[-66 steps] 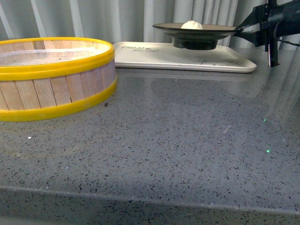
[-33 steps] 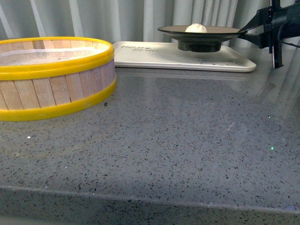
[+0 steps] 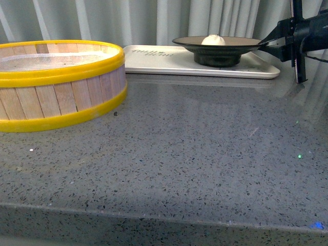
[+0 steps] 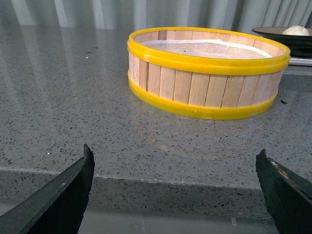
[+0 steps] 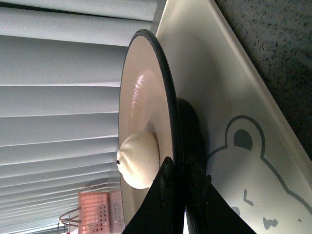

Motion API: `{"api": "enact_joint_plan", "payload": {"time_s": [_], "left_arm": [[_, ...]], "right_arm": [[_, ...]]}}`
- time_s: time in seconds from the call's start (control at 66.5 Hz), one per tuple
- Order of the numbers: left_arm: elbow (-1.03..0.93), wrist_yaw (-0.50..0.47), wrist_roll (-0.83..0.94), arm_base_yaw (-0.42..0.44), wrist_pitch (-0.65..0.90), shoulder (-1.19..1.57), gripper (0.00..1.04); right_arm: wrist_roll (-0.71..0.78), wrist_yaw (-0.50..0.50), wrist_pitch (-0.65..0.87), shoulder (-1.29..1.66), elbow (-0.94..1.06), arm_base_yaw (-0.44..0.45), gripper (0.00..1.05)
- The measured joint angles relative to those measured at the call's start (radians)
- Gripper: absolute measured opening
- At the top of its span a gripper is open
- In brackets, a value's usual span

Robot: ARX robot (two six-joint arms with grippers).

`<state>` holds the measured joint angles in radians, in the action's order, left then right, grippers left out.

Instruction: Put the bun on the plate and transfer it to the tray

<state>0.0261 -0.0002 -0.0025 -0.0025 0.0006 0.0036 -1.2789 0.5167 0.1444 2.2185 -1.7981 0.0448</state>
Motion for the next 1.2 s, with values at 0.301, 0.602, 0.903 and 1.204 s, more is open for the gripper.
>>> {"api": "enact_joint_plan", "payload": {"time_s": [0.301,0.602,0.903,1.204], "left_arm": [[0.0,0.0,0.0,0.0,0.0,0.0,0.98],[0.0,0.0,0.0,0.0,0.0,0.0,0.98],[0.0,0.0,0.0,0.0,0.0,0.0,0.98],[0.0,0.0,0.0,0.0,0.0,0.0,0.98]], "right_arm": [[-0.009,-0.007,0.032,-0.025,0.055,-0.015,0.28],[-0.019,-0.058,0.043,-0.101,0.164,-0.028,0.78],[-0.005,-0.135,0.083,-0.285,0.362,0.027,0.96],[0.497,-0.51,0.233,-0.824,0.889,0.213,0.96]]}}
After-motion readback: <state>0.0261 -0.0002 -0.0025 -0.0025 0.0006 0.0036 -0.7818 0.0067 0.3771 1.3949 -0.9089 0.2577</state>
